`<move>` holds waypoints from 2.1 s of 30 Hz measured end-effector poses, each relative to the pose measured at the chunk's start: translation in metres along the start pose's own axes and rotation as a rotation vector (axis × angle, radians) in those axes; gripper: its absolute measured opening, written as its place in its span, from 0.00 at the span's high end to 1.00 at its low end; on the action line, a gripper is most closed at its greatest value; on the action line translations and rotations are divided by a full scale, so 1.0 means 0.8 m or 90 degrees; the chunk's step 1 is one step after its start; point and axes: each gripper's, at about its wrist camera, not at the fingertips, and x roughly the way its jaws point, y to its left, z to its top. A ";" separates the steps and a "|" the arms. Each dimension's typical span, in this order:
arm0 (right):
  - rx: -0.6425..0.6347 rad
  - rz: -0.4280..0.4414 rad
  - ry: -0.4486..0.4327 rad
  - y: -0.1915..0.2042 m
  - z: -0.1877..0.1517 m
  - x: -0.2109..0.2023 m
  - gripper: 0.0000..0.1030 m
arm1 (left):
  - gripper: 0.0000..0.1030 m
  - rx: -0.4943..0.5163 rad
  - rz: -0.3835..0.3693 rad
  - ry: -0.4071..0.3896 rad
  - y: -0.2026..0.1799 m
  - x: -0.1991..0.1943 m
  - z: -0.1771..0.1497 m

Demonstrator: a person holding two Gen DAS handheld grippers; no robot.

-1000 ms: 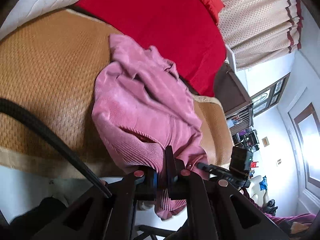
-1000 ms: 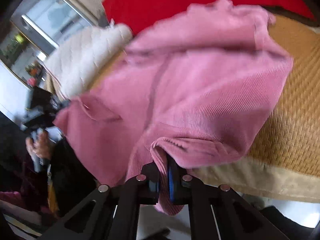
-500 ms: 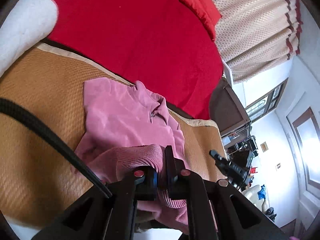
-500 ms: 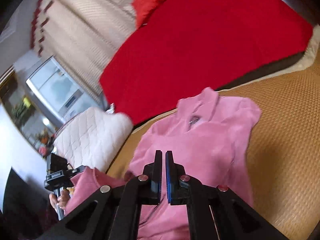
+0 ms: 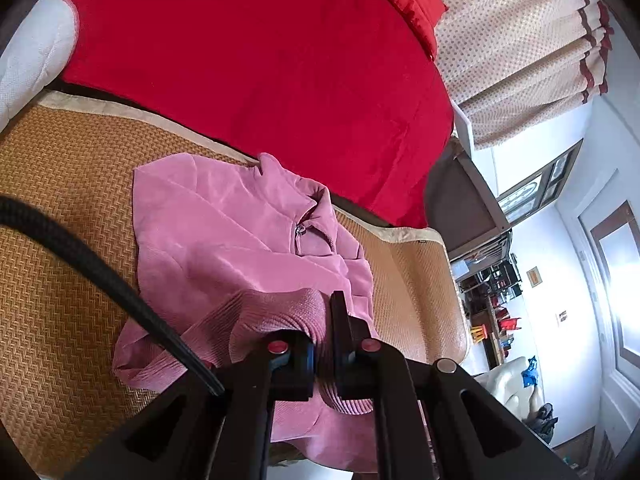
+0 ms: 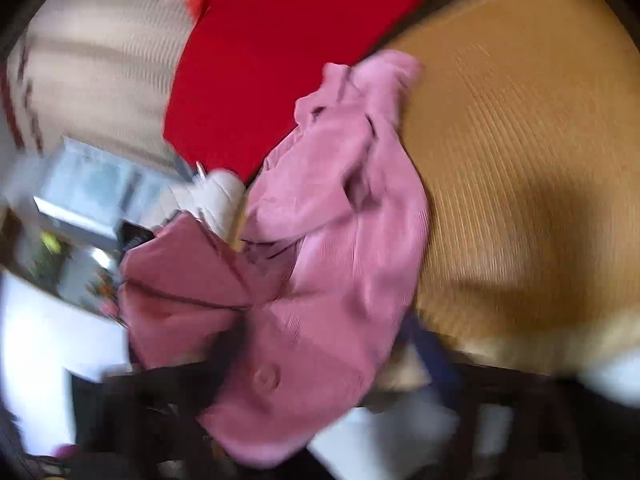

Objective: Fold large clothes

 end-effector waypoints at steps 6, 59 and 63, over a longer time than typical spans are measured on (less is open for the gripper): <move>0.161 0.095 0.055 -0.063 -0.067 0.061 0.03 | 0.93 -0.003 0.018 -0.003 -0.007 -0.010 -0.007; -0.220 -0.375 -0.129 0.091 0.306 0.207 0.53 | 0.18 -0.131 0.287 -0.166 0.107 0.091 0.002; -0.159 -0.398 -0.109 0.067 0.310 0.210 0.62 | 0.18 -0.124 0.354 -0.156 0.115 0.103 0.007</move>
